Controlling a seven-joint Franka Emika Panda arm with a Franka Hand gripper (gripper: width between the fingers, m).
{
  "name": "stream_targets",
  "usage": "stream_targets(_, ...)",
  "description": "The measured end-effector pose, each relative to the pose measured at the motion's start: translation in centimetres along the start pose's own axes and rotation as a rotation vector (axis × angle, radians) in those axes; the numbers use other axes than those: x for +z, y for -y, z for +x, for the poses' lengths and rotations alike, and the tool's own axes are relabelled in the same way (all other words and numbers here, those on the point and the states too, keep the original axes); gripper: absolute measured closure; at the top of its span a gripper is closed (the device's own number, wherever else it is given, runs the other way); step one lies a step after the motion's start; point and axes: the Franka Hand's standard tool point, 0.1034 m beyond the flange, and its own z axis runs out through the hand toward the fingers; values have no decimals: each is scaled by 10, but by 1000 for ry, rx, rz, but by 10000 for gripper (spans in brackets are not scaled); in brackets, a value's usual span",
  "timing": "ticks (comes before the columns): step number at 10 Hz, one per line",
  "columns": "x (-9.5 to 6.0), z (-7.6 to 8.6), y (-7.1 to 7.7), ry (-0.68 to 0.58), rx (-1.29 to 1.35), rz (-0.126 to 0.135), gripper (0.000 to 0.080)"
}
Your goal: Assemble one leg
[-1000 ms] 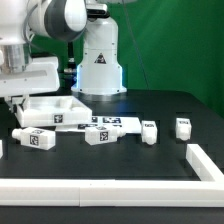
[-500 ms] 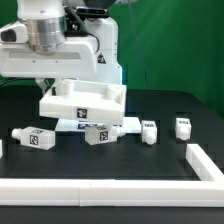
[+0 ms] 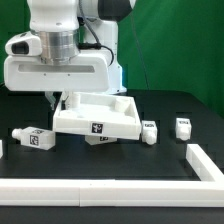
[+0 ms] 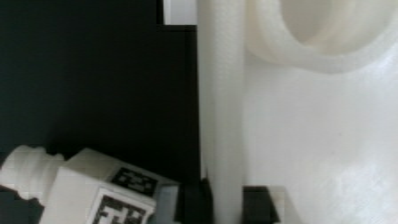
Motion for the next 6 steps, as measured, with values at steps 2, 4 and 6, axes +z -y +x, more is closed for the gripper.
stream_targets(2, 2, -1, 0, 3, 0, 0, 748)
stream_targets(4, -10, 16, 9, 36, -3, 10, 748)
stream_targets(6, -16, 61, 32, 44, -29, 1, 748)
